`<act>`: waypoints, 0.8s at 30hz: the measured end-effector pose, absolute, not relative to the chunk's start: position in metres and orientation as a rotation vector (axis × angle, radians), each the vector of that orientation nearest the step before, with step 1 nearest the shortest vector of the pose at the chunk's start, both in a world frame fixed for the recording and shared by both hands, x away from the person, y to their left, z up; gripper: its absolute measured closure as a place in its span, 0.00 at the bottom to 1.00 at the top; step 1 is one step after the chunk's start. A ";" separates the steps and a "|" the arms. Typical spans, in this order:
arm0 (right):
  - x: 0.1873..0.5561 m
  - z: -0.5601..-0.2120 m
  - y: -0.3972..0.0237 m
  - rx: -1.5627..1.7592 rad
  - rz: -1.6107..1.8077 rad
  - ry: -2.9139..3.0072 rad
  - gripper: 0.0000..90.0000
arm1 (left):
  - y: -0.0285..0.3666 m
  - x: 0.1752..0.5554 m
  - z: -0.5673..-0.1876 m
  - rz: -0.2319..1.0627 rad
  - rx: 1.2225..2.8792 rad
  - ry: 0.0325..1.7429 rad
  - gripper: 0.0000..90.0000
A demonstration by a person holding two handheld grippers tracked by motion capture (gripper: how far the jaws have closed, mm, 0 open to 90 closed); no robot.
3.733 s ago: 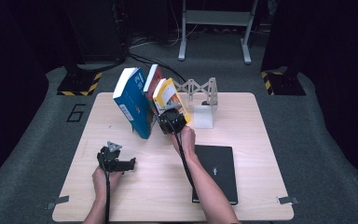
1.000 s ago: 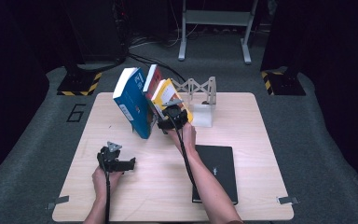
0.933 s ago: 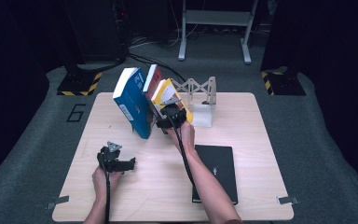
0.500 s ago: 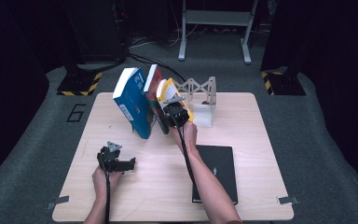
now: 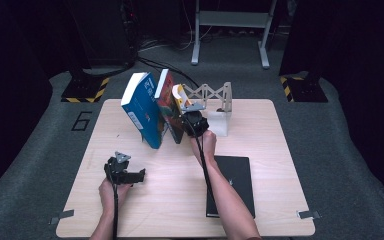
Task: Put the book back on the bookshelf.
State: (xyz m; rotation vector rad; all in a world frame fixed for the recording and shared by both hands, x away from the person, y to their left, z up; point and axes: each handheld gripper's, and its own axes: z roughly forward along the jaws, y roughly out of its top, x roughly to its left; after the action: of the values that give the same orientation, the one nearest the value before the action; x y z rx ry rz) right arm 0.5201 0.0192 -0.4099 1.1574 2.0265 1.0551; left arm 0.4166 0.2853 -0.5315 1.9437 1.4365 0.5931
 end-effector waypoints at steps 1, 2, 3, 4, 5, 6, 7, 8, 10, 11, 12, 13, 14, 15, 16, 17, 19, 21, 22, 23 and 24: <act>0.519 -0.409 0.017 1.141 1.053 2.013 0.86 | 0.286 0.417 -0.531 0.593 1.952 1.434 0.00; 0.518 -0.408 0.016 1.131 1.061 1.999 0.86 | 0.285 0.417 -0.531 0.595 1.943 1.437 0.00; 0.518 -0.407 0.015 1.122 1.075 1.980 0.86 | 0.286 0.416 -0.531 0.590 1.968 1.427 0.00; 0.516 -0.406 0.014 1.116 1.086 1.956 0.86 | 0.286 0.416 -0.531 0.592 1.963 1.429 0.00; 0.515 -0.405 0.013 1.112 1.095 1.939 0.86 | 0.286 0.416 -0.531 0.590 1.965 1.428 0.00; 0.515 -0.404 0.013 1.111 1.103 1.931 0.86 | 0.286 0.416 -0.531 0.591 1.964 1.429 0.00; 0.515 -0.403 0.011 1.113 1.119 1.916 0.86 | 0.286 0.416 -0.531 0.591 1.965 1.428 0.00; 0.514 -0.403 0.010 1.112 1.126 1.913 0.86 | 0.286 0.416 -0.531 0.592 1.967 1.428 0.00; 0.514 -0.404 0.009 1.123 1.130 1.929 0.86 | 0.286 0.416 -0.531 0.592 1.964 1.429 0.00; 0.516 -0.404 0.009 1.127 1.113 1.981 0.86 | 0.286 0.416 -0.531 0.592 1.966 1.428 0.00; 0.516 -0.405 0.009 1.134 1.107 2.004 0.86 | 0.286 0.416 -0.531 0.593 1.961 1.430 0.00; 0.514 -0.407 0.010 1.136 1.103 2.017 0.86 | 0.287 0.416 -0.531 0.591 1.971 1.426 0.00; 0.514 -0.408 0.009 1.158 1.081 2.059 0.86 | 0.286 0.416 -0.531 0.592 1.963 1.429 0.00; 0.514 -0.409 0.008 1.169 1.095 2.066 0.86 | 0.286 0.416 -0.531 0.592 1.969 1.427 0.00; 0.513 -0.410 0.008 1.182 1.092 2.069 0.85 | 0.287 0.416 -0.531 0.591 1.972 1.425 0.01; 0.514 -0.408 0.008 1.191 1.088 2.084 0.85 | 0.287 0.416 -0.531 0.591 1.971 1.426 0.01; 0.514 -0.406 0.008 1.196 1.073 2.094 0.84 | 0.287 0.416 -0.531 0.592 1.970 1.425 0.01; 0.518 -0.403 0.008 1.241 1.089 2.122 0.82 | 0.288 0.417 -0.530 0.607 1.984 1.415 0.01; 0.521 -0.401 0.008 1.228 1.077 2.139 0.80 | 0.288 0.417 -0.530 0.612 1.985 1.413 0.01; 0.522 -0.400 0.010 1.248 1.074 2.141 0.77 | 0.287 0.416 -0.530 0.598 1.977 1.420 0.01; 0.524 -0.399 0.012 1.258 1.061 2.148 0.76 | 0.286 0.416 -0.531 0.592 1.970 1.426 0.01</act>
State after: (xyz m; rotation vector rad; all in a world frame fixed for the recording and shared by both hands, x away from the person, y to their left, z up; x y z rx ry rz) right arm 0.5245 0.0115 -0.3987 1.2585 2.1476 1.0612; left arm 0.4162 0.2865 -0.5306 1.9700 1.4256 0.5920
